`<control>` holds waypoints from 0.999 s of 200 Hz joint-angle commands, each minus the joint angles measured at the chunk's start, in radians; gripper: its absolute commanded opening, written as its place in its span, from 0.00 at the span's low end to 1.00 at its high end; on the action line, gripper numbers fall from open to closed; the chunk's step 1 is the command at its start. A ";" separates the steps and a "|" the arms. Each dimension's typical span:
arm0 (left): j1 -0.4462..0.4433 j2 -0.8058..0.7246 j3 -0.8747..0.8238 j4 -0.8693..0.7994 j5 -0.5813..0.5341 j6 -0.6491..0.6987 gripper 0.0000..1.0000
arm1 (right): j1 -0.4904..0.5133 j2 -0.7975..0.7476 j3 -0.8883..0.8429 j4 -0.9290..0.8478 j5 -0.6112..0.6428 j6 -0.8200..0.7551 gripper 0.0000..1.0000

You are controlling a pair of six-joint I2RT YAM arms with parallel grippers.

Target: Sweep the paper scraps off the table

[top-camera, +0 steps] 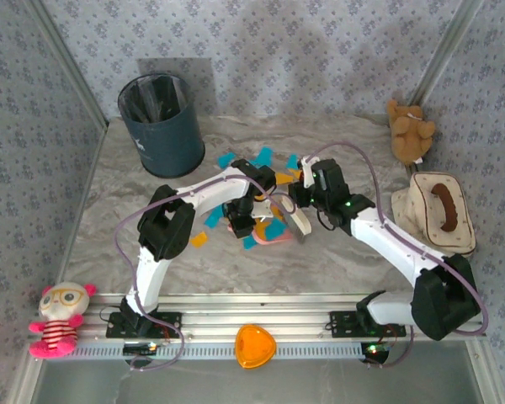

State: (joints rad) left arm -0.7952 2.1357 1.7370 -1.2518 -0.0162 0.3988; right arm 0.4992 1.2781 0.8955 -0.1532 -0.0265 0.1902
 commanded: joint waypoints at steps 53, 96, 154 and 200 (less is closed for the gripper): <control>0.016 -0.048 -0.002 -0.001 -0.018 -0.012 0.00 | -0.005 -0.139 -0.022 0.030 0.175 0.008 0.00; 0.019 -0.046 -0.003 0.000 -0.016 -0.014 0.00 | -0.044 -0.083 -0.002 0.063 0.175 -0.031 0.00; 0.024 -0.045 -0.007 -0.002 -0.014 -0.018 0.00 | -0.061 0.025 0.029 0.091 0.147 -0.066 0.00; 0.025 -0.036 -0.008 -0.001 -0.014 -0.018 0.00 | -0.055 0.059 0.029 0.052 0.091 -0.065 0.00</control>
State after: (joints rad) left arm -0.7776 2.1342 1.7340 -1.2327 -0.0196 0.3981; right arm 0.4427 1.3262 0.8906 -0.0788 0.1120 0.1406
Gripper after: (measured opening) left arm 0.277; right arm 0.257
